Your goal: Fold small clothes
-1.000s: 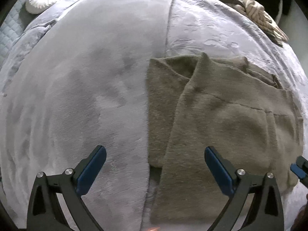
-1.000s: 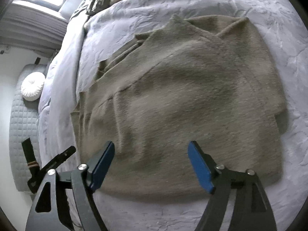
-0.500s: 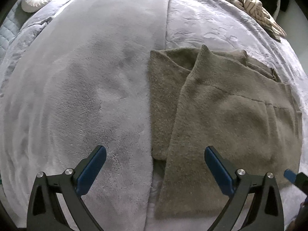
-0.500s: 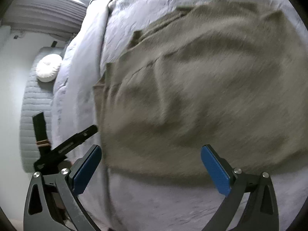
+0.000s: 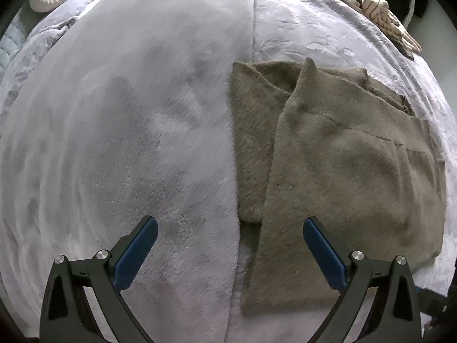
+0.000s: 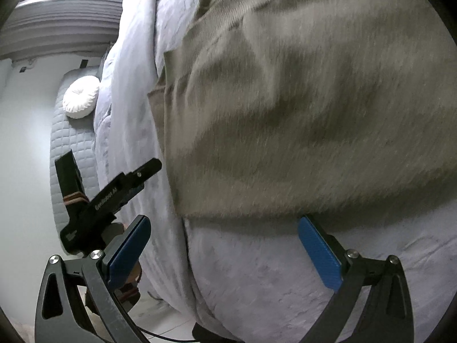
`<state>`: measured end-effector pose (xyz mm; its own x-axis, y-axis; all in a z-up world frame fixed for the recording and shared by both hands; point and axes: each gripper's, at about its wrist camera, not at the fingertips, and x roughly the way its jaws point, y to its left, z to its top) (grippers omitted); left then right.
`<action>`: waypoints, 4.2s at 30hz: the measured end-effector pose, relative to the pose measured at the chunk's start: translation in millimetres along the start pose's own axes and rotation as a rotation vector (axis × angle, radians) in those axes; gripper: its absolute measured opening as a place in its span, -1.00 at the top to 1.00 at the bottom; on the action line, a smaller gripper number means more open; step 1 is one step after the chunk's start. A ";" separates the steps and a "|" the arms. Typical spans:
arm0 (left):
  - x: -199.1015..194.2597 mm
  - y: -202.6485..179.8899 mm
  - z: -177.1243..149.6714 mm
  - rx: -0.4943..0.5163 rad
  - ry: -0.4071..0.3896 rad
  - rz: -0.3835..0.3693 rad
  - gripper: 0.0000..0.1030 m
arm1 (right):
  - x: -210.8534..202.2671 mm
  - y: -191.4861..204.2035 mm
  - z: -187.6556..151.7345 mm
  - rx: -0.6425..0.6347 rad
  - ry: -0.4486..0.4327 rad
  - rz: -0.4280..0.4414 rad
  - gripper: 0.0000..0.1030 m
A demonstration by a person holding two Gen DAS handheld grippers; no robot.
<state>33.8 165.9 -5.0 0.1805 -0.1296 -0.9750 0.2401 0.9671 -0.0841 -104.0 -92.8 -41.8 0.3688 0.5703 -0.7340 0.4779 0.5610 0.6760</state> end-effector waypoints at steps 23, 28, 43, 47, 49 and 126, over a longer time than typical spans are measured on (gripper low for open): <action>0.3 28.1 -6.9 -0.022 0.009 -0.018 -0.98 | 45.2 -6.0 -13.0 0.181 -0.025 0.190 -0.97; -1.0 45.3 -9.2 -0.063 0.015 -0.081 -0.98 | 64.5 -6.6 -7.2 0.271 -0.065 0.289 -0.86; -2.4 63.8 -13.2 -0.164 0.061 -0.421 -0.98 | 76.8 9.1 6.7 0.301 -0.098 0.455 0.83; 9.0 52.8 -2.3 -0.199 0.118 -0.580 -0.98 | 56.2 25.5 13.6 0.196 -0.109 0.458 0.83; 16.8 45.7 7.1 -0.207 0.138 -0.636 -0.98 | 49.6 31.5 16.9 0.161 -0.113 0.449 0.83; -73.0 -349.2 -5.0 0.616 -0.201 -0.442 -0.63 | -168.8 -205.8 67.5 0.361 -0.469 0.498 -0.37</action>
<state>-68.0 -161.2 94.5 0.1000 -0.5687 -0.8165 0.8054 0.5281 -0.2691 -210.8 -345.1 -61.5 0.8693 0.3447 -0.3543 0.3675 0.0289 0.9296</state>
